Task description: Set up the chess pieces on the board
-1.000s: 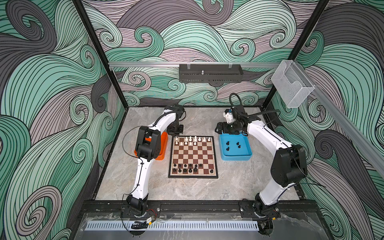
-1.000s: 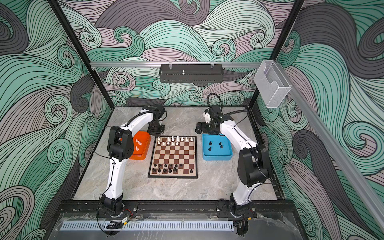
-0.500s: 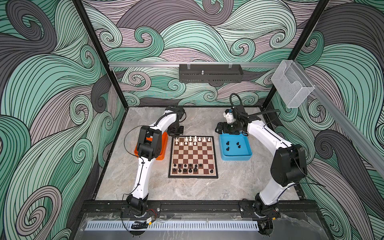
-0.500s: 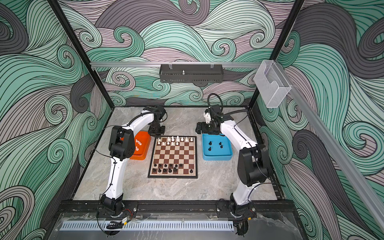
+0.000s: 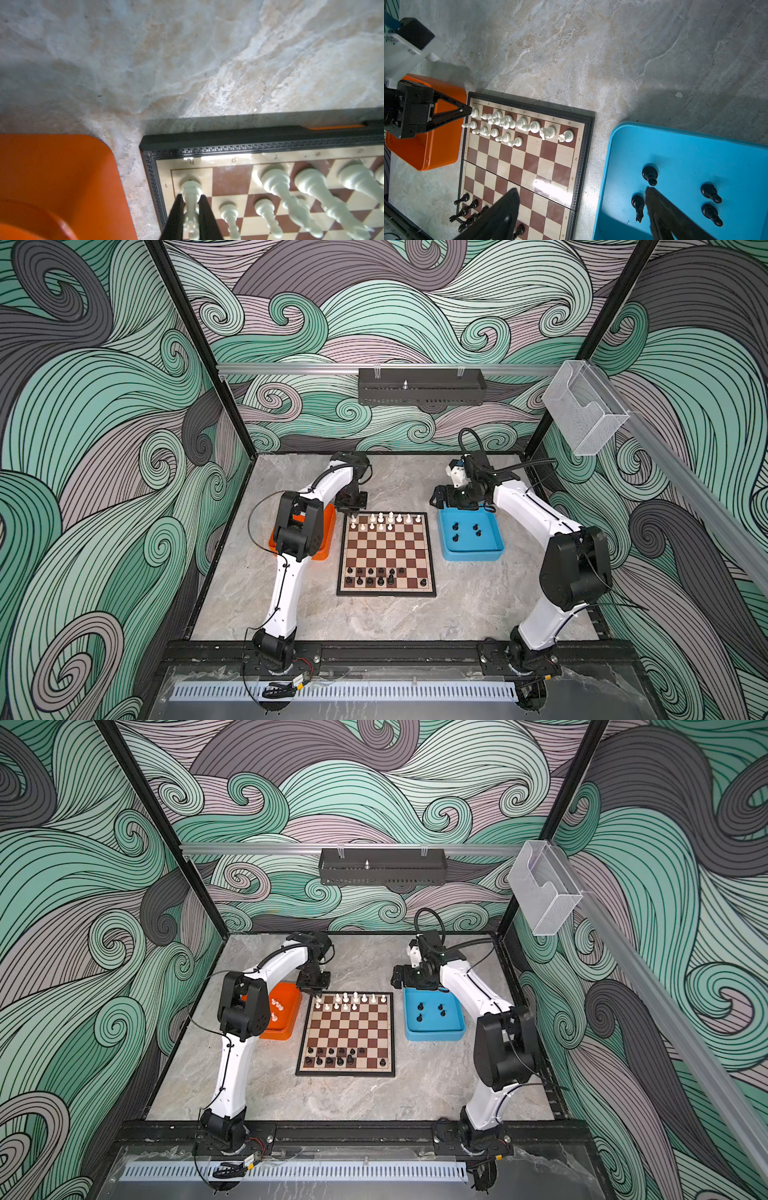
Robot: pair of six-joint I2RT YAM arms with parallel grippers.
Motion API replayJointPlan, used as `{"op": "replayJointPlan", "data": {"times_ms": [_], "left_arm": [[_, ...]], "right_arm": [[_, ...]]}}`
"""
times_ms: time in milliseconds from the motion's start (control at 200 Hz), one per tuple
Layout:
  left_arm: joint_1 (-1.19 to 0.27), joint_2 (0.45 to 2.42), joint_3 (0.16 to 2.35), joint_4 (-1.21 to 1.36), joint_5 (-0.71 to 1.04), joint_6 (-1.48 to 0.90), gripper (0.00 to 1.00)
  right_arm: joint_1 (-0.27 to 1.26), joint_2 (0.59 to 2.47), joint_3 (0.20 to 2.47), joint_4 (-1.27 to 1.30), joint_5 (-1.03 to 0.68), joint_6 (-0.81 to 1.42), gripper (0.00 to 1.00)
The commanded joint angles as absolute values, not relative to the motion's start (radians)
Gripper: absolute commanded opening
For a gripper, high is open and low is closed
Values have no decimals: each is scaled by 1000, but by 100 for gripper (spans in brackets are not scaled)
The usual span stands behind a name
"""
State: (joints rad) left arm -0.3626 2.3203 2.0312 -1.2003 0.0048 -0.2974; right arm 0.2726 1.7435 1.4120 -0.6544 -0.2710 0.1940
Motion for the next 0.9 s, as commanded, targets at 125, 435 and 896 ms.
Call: {"op": "replayJointPlan", "data": {"times_ms": [125,435,896], "left_arm": [[-369,2339,2081,-1213,0,-291,14],[-370,2349,2080,-1221,-2,-288,16],[-373,2349,2074,-1243,-33,-273,14]], "right_arm": [[265,1760,1422,-668,-288,190,94],[264,1766,1424,-669,-293,190,94],[265,1773,1425,-669,-299,191,94]]}}
